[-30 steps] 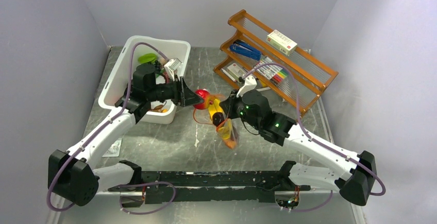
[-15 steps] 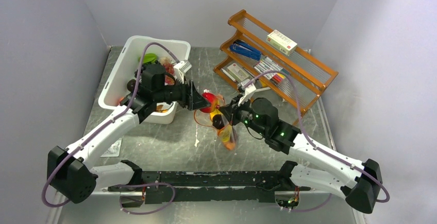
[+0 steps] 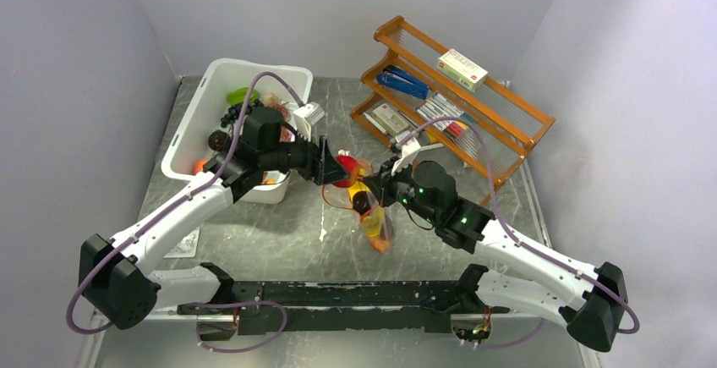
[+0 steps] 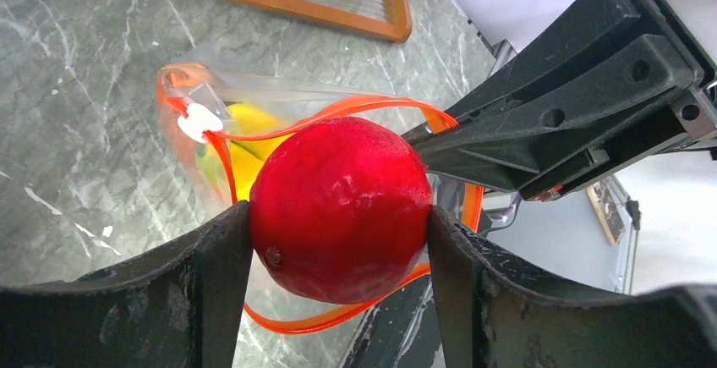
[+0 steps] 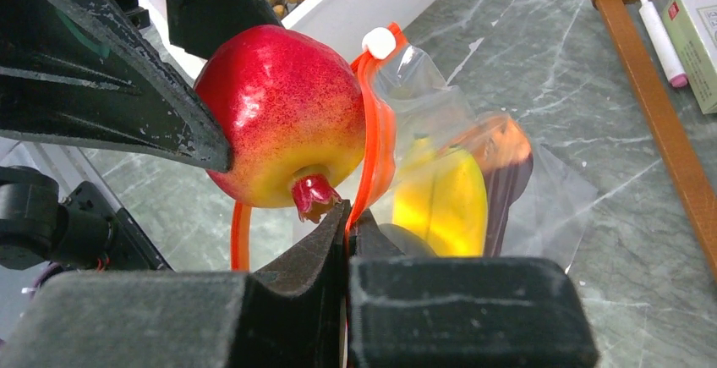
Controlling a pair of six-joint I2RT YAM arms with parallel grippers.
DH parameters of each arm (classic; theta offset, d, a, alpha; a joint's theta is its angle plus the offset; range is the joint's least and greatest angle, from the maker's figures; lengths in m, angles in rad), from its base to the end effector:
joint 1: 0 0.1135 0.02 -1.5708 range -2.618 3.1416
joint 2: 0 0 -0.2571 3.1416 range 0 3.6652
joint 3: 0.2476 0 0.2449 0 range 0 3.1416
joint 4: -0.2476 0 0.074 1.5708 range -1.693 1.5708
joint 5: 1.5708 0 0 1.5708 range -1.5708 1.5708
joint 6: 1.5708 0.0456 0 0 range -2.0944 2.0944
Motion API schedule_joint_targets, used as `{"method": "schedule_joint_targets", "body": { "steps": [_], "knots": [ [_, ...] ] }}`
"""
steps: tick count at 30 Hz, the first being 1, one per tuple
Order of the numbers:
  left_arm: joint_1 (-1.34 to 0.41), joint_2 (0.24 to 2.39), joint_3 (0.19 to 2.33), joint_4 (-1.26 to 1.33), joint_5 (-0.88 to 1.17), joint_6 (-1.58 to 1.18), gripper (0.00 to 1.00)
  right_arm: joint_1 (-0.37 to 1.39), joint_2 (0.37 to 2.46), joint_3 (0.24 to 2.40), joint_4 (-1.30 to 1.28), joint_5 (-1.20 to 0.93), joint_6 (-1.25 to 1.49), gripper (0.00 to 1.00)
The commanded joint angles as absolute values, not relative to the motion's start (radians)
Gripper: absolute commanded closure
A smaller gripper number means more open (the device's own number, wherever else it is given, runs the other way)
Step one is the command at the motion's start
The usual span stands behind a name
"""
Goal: Place the food in the zip-top bag and seal the zipper
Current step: Place the fake fruit in the zipper food storage bag.
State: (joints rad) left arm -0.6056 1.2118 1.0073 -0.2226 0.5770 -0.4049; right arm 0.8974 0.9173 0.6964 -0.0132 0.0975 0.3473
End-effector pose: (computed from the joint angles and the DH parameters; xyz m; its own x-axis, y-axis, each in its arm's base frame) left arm 0.2132 -0.1778 0.3183 -0.6618 0.0566 -0.7476 0.6796 0.4664 -0.5662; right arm 0.1436 0.1728 0.2965 -0.3807 0.0660 -0.9223 -0.6268 0.7149 0.3099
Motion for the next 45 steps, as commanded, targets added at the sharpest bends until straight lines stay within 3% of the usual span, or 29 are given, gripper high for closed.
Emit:
{"method": "schedule_joint_targets", "body": {
  "steps": [1,34,45],
  "knots": [
    [-0.642,1.232,1.032,-0.271,0.543,-0.349,0.41,0.903,0.888,0.729,0.082,0.096,0.398,1.00],
    [-0.755,1.242,1.034,-0.282,0.552,-0.229,0.39,0.902,0.885,0.741,0.055,0.187,0.436,1.00],
    [-0.757,1.269,1.035,-0.300,0.366,-0.237,0.35,0.902,0.860,0.711,0.145,0.026,0.416,1.00]
  ]
}}
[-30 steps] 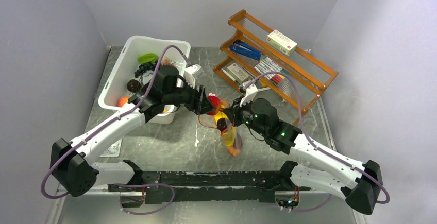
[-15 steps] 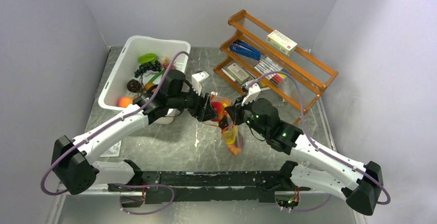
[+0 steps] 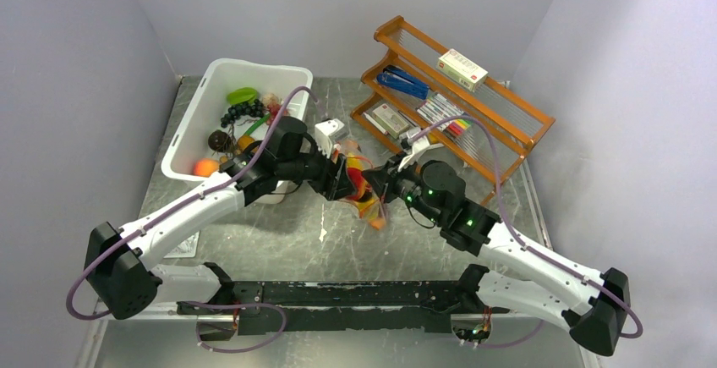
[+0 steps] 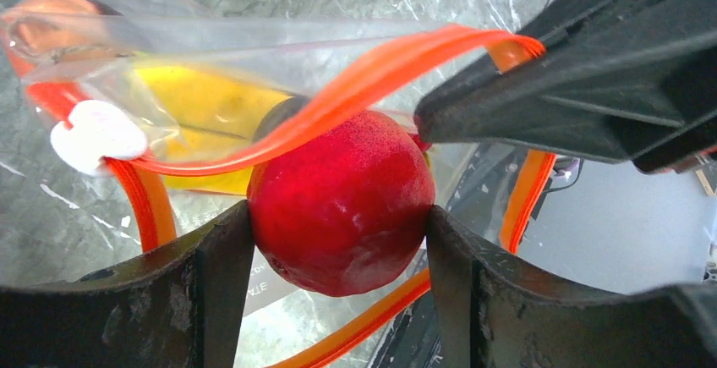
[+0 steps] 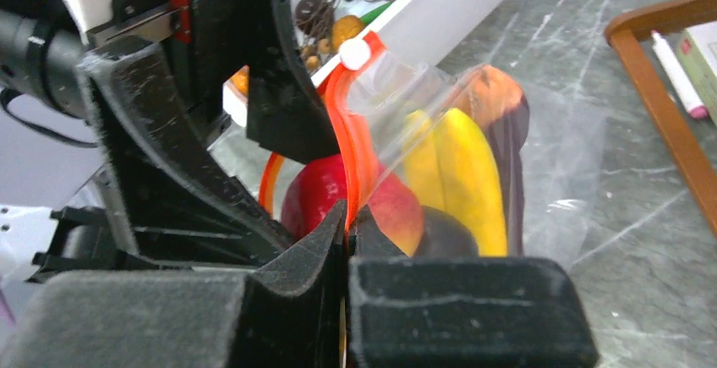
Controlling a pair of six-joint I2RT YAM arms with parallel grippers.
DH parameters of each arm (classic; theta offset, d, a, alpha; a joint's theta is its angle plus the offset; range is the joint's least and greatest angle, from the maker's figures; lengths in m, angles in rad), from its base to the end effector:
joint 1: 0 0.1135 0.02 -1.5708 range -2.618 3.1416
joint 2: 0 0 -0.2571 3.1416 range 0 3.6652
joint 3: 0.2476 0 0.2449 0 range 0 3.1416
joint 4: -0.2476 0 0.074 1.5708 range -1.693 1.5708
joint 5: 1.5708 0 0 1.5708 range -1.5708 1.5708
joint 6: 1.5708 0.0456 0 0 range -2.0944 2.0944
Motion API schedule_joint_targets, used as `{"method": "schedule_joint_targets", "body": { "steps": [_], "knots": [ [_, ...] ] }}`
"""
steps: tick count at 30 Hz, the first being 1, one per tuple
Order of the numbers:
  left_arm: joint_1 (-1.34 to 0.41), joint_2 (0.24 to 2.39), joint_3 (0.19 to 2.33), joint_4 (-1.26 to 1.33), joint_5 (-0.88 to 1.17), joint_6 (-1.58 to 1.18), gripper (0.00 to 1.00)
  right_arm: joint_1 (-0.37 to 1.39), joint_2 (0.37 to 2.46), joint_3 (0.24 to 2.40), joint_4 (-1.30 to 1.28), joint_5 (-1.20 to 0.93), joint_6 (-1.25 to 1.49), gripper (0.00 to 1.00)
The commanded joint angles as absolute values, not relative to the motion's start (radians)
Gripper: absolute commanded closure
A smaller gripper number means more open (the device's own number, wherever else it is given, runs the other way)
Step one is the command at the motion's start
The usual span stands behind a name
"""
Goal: Place the food in the zip-top bag and seal the zipper
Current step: Place the fake fruit in the zipper food storage bag.
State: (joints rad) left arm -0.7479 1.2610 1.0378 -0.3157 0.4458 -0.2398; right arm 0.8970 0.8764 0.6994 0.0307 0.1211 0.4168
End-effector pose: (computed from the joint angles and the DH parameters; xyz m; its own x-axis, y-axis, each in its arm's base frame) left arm 0.1958 -0.2084 0.3052 -0.5756 0.2417 -0.7812 0.7703 0.4809 -0.4188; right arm 0.1402 0.1667 0.3110 -0.3670 0.1844 -0.9117 -0.6043 0.6979 0.3844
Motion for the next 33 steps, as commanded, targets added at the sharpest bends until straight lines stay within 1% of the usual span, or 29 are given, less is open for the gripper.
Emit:
{"method": "schedule_joint_targets", "body": {
  "steps": [1,4,8,10,18,21,24,28,29,30,33],
  "knots": [
    [-0.758,1.270,1.037,-0.302,0.348,-0.239,0.35,0.902,0.863,0.710,0.148,0.004,0.414,1.00],
    [-0.761,1.273,1.044,-0.327,0.271,-0.242,0.36,0.902,0.862,0.696,0.158,-0.008,0.413,1.00],
    [-0.771,1.277,1.052,-0.380,0.119,-0.250,0.36,0.902,0.843,0.676,0.168,-0.022,0.409,1.00],
    [-0.774,1.282,1.054,-0.400,0.087,-0.248,0.35,0.901,0.834,0.669,0.176,-0.031,0.409,1.00],
    [-0.788,1.270,1.045,-0.353,0.179,-0.235,0.27,0.902,0.860,0.676,0.181,-0.020,0.417,1.00],
    [-0.789,1.245,1.038,-0.343,0.213,-0.235,0.24,0.902,0.871,0.684,0.150,0.035,0.424,1.00],
    [-0.790,1.220,1.031,-0.330,0.249,-0.242,0.19,0.901,0.883,0.693,0.117,0.086,0.435,1.00],
    [-0.789,1.211,1.038,-0.333,0.296,-0.252,0.13,0.902,0.886,0.692,0.123,0.094,0.449,1.00],
    [-0.790,1.207,1.039,-0.334,0.295,-0.255,0.10,0.901,0.885,0.692,0.124,0.096,0.450,1.00],
    [-0.789,1.203,1.039,-0.335,0.290,-0.260,0.04,0.901,0.884,0.693,0.122,0.100,0.450,1.00],
    [-0.789,1.174,1.040,-0.325,0.269,-0.273,0.03,0.901,0.882,0.700,0.103,0.118,0.449,1.00]
  ]
}}
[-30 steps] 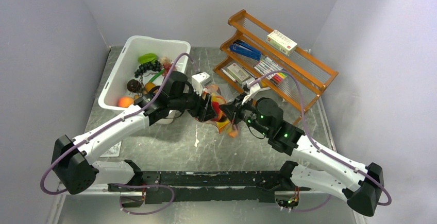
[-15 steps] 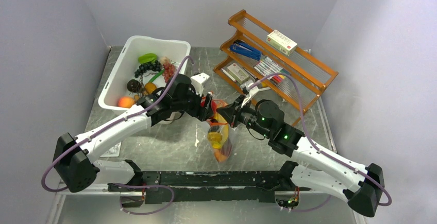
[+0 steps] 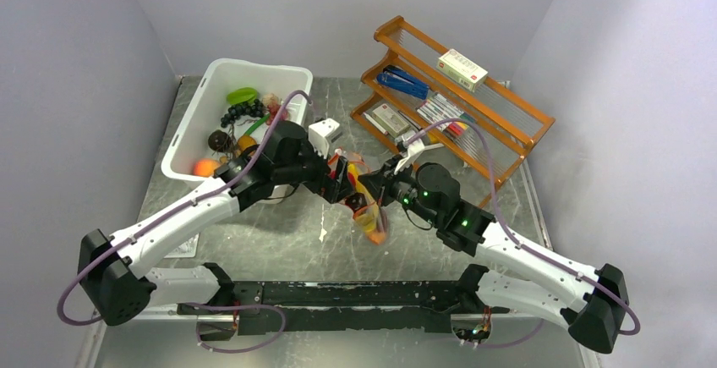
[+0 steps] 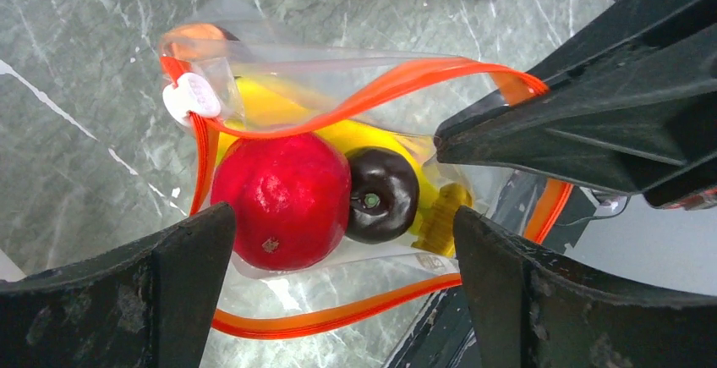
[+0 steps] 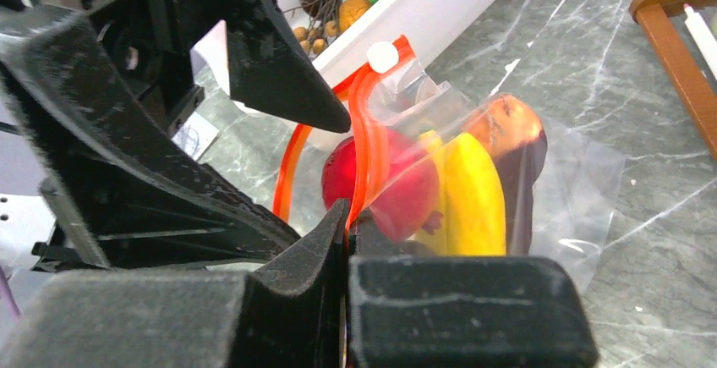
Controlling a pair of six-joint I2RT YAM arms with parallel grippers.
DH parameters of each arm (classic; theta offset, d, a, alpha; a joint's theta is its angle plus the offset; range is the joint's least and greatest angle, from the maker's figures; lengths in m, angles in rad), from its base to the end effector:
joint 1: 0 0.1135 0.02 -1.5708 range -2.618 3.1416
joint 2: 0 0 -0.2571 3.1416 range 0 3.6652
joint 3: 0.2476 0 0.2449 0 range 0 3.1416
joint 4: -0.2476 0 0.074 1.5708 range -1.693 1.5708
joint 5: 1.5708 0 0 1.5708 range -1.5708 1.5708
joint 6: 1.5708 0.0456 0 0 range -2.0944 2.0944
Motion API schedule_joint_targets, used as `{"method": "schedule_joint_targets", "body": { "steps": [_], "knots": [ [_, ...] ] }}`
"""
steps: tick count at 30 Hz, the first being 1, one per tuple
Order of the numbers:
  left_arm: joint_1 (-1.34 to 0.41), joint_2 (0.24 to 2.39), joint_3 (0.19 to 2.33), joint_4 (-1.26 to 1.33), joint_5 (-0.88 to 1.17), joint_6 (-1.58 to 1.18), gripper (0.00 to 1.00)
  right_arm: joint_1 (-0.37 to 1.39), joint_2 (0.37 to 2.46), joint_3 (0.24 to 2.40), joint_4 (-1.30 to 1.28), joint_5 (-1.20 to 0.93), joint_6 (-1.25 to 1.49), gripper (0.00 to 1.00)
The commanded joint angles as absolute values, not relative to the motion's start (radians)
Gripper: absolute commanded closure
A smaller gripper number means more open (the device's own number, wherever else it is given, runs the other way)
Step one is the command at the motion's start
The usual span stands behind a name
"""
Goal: Place the food in the zip-top bag and seal the zipper
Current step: Place the fake fruit in the zipper food storage bag, then pick up the fake fruit from the bin.
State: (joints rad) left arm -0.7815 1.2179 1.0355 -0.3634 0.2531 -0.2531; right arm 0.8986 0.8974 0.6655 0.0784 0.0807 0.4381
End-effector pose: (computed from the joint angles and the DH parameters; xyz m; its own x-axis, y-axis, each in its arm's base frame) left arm 0.1882 -0.2029 0.3094 -0.5655 0.2196 -0.7949 0.7150 0.6109 -0.3399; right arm 0.1415 0.1719 0.3001 -0.3960 0.1814 -0.9001 -0.6209 0.6693 0.4081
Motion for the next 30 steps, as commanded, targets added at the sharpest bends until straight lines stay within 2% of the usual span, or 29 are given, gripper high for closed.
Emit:
{"method": "schedule_joint_targets", "body": {
  "steps": [1,9,15,18,20,22,25,28,30],
  "knots": [
    [-0.790,1.164,1.040,-0.319,0.262,-0.280,0.02,0.902,0.882,0.702,0.092,0.128,0.452,1.00],
    [-0.789,1.107,1.076,-0.342,0.155,-0.347,0.01,0.901,0.860,0.699,0.043,0.185,0.475,1.00],
    [-0.788,1.089,1.121,-0.462,-0.094,-0.357,0.00,0.899,0.836,0.722,-0.008,0.248,0.524,1.00],
    [-0.773,1.087,1.129,-0.503,-0.193,-0.395,0.08,0.899,0.835,0.734,-0.037,0.260,0.539,1.00],
    [-0.752,1.082,1.121,-0.494,-0.143,-0.411,0.23,0.900,0.824,0.726,-0.032,0.258,0.538,1.00],
    [-0.737,1.080,1.102,-0.447,-0.048,-0.423,0.32,0.900,0.813,0.707,-0.011,0.267,0.541,1.00],
    [-0.734,1.108,1.081,-0.434,0.017,-0.452,0.34,0.900,0.815,0.698,0.004,0.276,0.551,1.00],
    [-0.715,1.159,1.060,-0.457,0.004,-0.464,0.31,0.898,0.836,0.716,0.000,0.277,0.569,1.00],
    [-0.672,1.187,1.047,-0.446,0.095,-0.467,0.34,0.897,0.855,0.728,-0.010,0.284,0.607,1.00]
  ]
}}
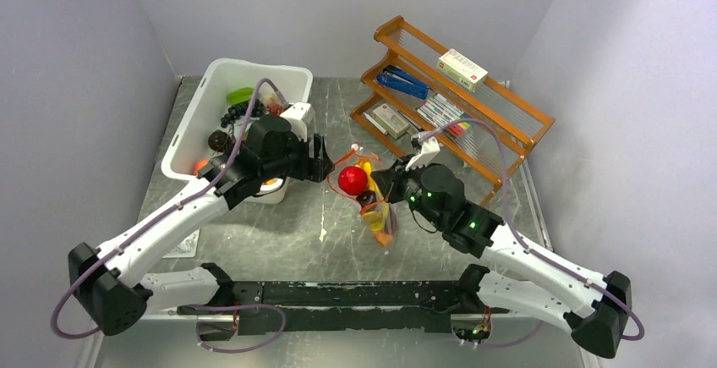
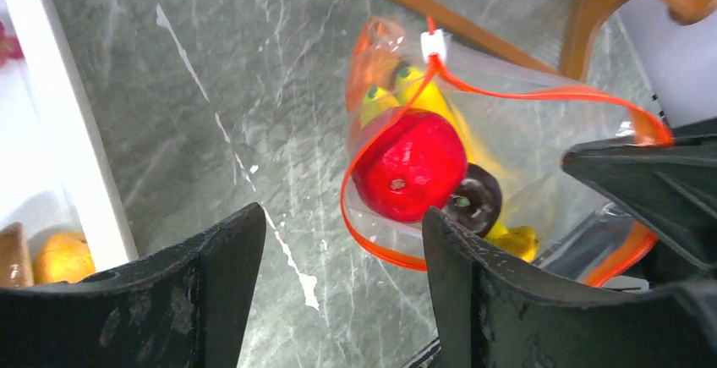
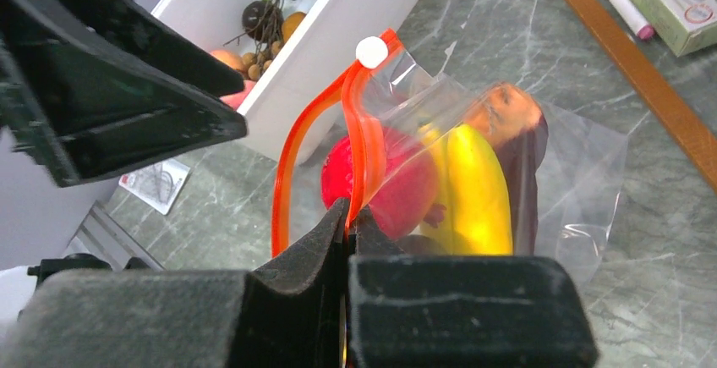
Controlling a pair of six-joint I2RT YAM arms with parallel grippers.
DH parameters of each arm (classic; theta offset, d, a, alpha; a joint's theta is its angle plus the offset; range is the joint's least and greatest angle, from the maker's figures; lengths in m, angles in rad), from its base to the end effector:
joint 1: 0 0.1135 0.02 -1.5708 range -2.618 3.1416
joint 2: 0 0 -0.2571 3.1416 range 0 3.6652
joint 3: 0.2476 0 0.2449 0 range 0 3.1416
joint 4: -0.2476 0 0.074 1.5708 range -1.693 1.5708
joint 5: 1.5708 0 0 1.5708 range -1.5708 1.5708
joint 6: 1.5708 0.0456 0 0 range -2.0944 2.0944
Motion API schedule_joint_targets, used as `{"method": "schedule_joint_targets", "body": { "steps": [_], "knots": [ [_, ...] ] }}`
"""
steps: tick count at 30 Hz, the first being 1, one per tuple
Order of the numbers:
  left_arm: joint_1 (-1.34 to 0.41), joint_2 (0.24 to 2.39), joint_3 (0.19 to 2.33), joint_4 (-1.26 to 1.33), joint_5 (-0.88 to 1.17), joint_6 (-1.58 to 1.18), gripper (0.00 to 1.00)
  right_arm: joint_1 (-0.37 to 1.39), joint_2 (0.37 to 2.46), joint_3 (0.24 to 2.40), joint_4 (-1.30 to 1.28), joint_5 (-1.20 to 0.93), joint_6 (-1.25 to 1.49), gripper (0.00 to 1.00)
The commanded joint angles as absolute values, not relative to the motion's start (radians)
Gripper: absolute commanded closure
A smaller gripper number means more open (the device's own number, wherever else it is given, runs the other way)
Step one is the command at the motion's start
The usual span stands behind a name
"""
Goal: Place the food in the zip-top bag and seal the zipper
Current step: Pick up the fake fruit from the bin.
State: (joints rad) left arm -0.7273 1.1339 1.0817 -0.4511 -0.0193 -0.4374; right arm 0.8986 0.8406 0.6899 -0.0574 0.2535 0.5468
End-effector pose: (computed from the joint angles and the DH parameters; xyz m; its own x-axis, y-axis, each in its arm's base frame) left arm 0.1920 -0.1697 0.3363 -0.6026 -0.0306 -0.7975 0.4381 0.8225 -0.3626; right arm 0.1384 0.1555 0.3043 -0.4243 0.2752 -0.8627 -0.4496 0.7630 0.4645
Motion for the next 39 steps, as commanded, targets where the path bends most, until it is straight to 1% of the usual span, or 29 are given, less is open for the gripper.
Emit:
{"method": "schedule_joint_targets", "body": {
  "steps": [1,3,5,9,10,11,13,14,16,19,21,22,23,24,27,30,35,39],
  "knots": [
    [-0.662,1.192,1.043,-0.437,0.129,-0.472,0.35,0.896,0.866,0.735,-0.012,0.279,0.621,1.00],
    [-0.655,1.191,1.050,-0.437,0.111,-0.481,0.35,0.895,0.884,0.745,-0.006,0.255,0.627,1.00],
    [-0.636,1.183,1.081,-0.472,0.053,-0.472,0.34,0.896,0.889,0.745,-0.004,0.247,0.632,1.00],
    [-0.565,1.185,1.185,-0.558,-0.022,-0.393,0.35,0.896,0.866,0.707,0.021,0.237,0.639,1.00],
    [-0.541,1.192,1.208,-0.577,-0.037,-0.380,0.36,0.894,0.862,0.701,0.025,0.232,0.637,1.00],
    [-0.514,1.201,1.226,-0.595,-0.064,-0.358,0.40,0.894,0.857,0.697,0.025,0.227,0.635,1.00],
    [-0.468,1.215,1.254,-0.617,-0.137,-0.328,0.50,0.894,0.856,0.694,0.019,0.226,0.631,1.00],
    [-0.447,1.220,1.264,-0.622,-0.178,-0.323,0.51,0.894,0.858,0.697,0.018,0.224,0.626,1.00],
    [-0.392,1.235,1.272,-0.617,-0.231,-0.305,0.50,0.894,0.861,0.703,0.025,0.214,0.611,1.00],
    [-0.296,1.275,1.264,-0.588,-0.226,-0.276,0.51,0.894,0.862,0.701,0.048,0.206,0.592,1.00],
    [-0.231,1.319,1.258,-0.578,-0.223,-0.257,0.55,0.893,0.861,0.696,0.063,0.205,0.592,1.00],
    [-0.194,1.343,1.250,-0.568,-0.207,-0.245,0.62,0.893,0.863,0.696,0.066,0.201,0.593,1.00],
    [-0.161,1.365,1.242,-0.557,-0.191,-0.234,0.66,0.894,0.865,0.696,0.074,0.193,0.594,1.00],
    [-0.126,1.387,1.234,-0.548,-0.180,-0.227,0.68,0.894,0.869,0.696,0.084,0.184,0.592,1.00],
    [-0.049,1.448,1.230,-0.520,-0.151,-0.221,0.63,0.893,0.887,0.694,0.113,0.161,0.580,1.00],
    [0.000,1.519,1.262,-0.495,-0.089,-0.209,0.62,0.893,0.905,0.702,0.106,0.159,0.568,1.00],
    [0.005,1.706,1.421,-0.461,-0.041,-0.135,0.60,0.892,0.909,0.693,0.103,0.167,0.572,1.00],
    [0.005,1.843,1.576,-0.450,-0.019,-0.055,0.58,0.891,0.931,0.741,0.038,0.177,0.562,1.00]
  ]
}}
